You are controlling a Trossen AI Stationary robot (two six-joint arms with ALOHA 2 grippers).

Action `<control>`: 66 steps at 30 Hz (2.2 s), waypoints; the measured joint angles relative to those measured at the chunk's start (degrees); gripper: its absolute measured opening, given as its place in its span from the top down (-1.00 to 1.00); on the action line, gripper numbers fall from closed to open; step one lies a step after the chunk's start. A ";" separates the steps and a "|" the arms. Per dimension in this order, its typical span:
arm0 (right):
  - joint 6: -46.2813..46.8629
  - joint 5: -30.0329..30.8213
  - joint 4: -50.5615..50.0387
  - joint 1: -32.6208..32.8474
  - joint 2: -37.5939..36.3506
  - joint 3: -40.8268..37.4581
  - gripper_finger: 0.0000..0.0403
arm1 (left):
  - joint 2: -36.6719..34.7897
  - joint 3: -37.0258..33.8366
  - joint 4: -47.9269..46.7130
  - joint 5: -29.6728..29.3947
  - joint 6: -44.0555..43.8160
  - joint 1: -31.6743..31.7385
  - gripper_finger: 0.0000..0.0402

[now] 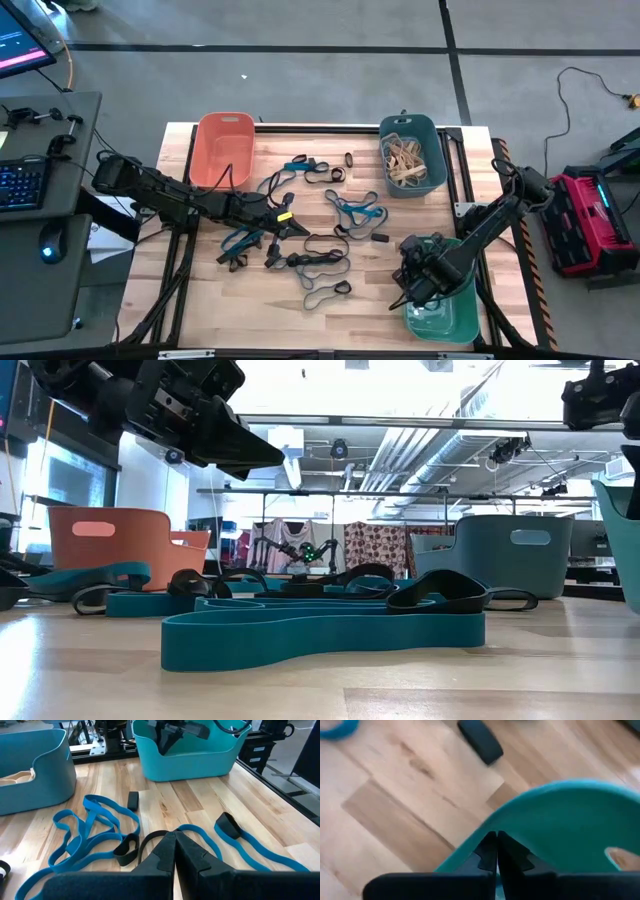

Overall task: Sort rubber bands into baskets
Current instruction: Adjust the green bin on the table, then put the blue rubber band into the green bin

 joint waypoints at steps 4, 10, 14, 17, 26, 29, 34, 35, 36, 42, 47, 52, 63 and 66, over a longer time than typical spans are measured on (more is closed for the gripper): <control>-1.26 -2.66 -2.14 0.00 0.00 3.36 0.95 | 0.00 0.00 -0.05 -3.42 -3.84 0.38 1.00; -4.16 1.46 -9.42 0.00 -0.02 11.72 0.74 | 0.00 0.00 -0.30 -2.00 -4.39 2.20 1.00; -9.09 5.86 -10.06 -0.98 -0.04 15.38 0.55 | 0.00 0.00 -2.90 -1.07 -4.32 3.32 1.00; -13.62 8.82 -8.95 -3.00 -0.04 17.06 0.44 | 0.00 0.00 -5.05 -0.87 -3.90 3.77 1.00; -41.25 10.40 7.28 -16.07 -0.04 15.24 0.35 | 0.00 0.00 -4.05 -0.72 -3.40 3.85 1.00; -51.43 6.74 13.16 -21.66 -0.04 13.55 0.35 | 0.00 0.00 -4.11 -0.72 -3.07 3.85 1.00; -64.94 -3.13 22.51 -31.22 -0.04 8.49 0.35 | 0.01 0.00 -3.95 -0.24 -2.81 3.76 1.00; -67.27 -4.82 24.49 -32.96 -0.04 7.25 0.35 | 0.00 0.00 -3.85 -0.23 -2.81 3.76 1.00; -69.46 -6.16 26.40 -34.59 -0.04 5.97 0.35 | 0.02 0.00 -3.85 -0.22 -2.81 3.76 1.00; -77.11 -9.81 33.90 -41.93 -0.02 -0.78 0.35 | 0.02 0.00 -3.87 -0.20 -2.81 3.76 1.00; -78.74 -11.04 37.42 -45.43 -0.02 -4.98 0.24 | 0.00 0.00 -3.87 -0.20 -2.81 3.76 1.00; -78.91 -11.58 41.44 -47.46 -0.02 -8.39 0.08 | 0.00 0.00 -3.87 -0.17 -2.81 3.76 1.00; -80.11 -14.19 48.67 -50.51 0.00 -13.08 0.13 | 0.00 0.00 -3.89 -0.15 -2.82 3.76 1.00; -80.29 -14.36 48.78 -50.87 0.00 -13.09 0.21 | 0.01 0.00 -3.89 -0.15 -2.81 3.76 1.00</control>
